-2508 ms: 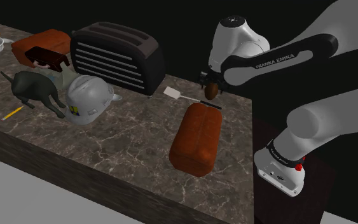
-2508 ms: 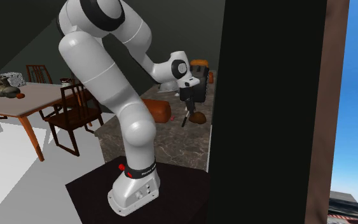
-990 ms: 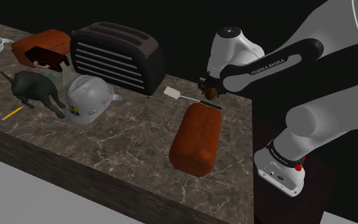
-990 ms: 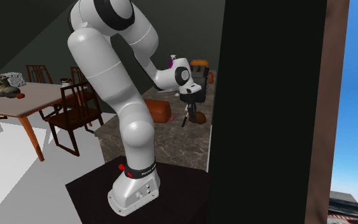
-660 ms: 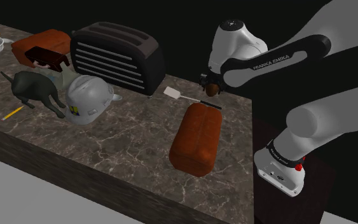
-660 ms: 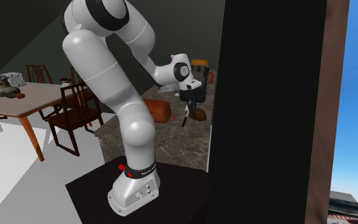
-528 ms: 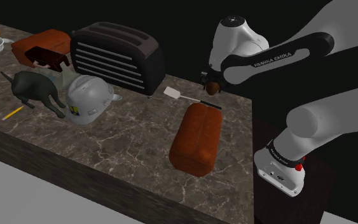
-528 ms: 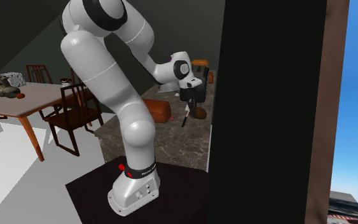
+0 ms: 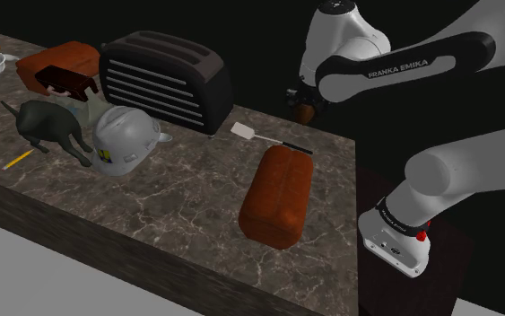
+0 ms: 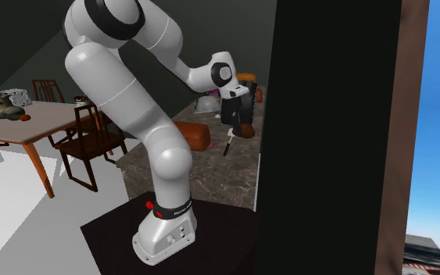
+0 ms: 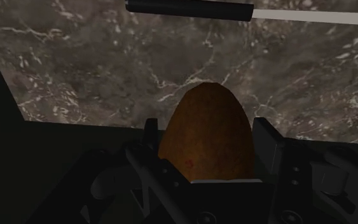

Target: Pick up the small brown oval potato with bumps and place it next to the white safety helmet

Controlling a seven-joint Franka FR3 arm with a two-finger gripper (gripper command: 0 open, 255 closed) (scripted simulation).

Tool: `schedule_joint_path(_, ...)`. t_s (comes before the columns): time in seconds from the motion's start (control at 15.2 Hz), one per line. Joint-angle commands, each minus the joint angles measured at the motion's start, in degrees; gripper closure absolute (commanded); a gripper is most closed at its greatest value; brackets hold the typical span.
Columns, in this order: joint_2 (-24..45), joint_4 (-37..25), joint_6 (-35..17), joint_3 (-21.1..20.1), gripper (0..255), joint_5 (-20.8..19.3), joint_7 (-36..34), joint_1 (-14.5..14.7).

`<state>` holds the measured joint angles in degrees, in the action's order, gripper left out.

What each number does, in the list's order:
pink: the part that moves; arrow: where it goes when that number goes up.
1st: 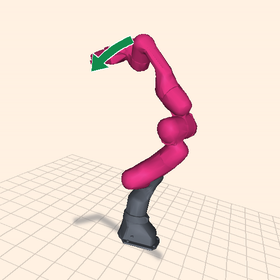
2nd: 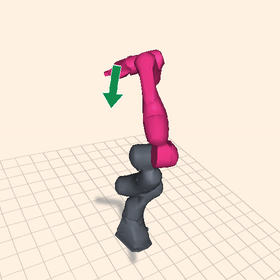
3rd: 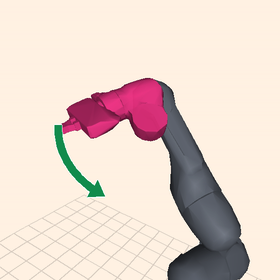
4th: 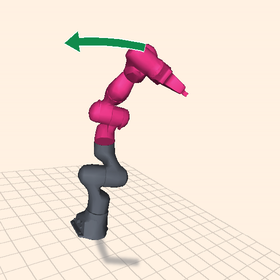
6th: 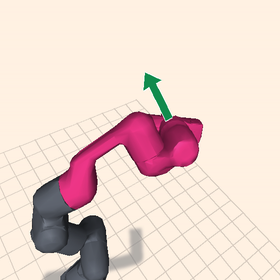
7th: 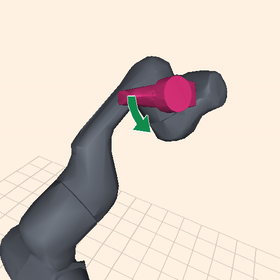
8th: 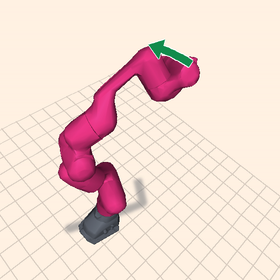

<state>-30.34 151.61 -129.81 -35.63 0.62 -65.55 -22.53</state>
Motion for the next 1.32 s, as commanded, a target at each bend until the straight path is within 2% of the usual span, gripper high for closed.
schedule_joint_path(0.0,-1.0,-0.9,1.9,0.7,255,0.3,0.7,0.4)
schedule_joint_path(1.25,-6.0,-11.8,17.4,5.3,255,0.6,5.1,1.2)
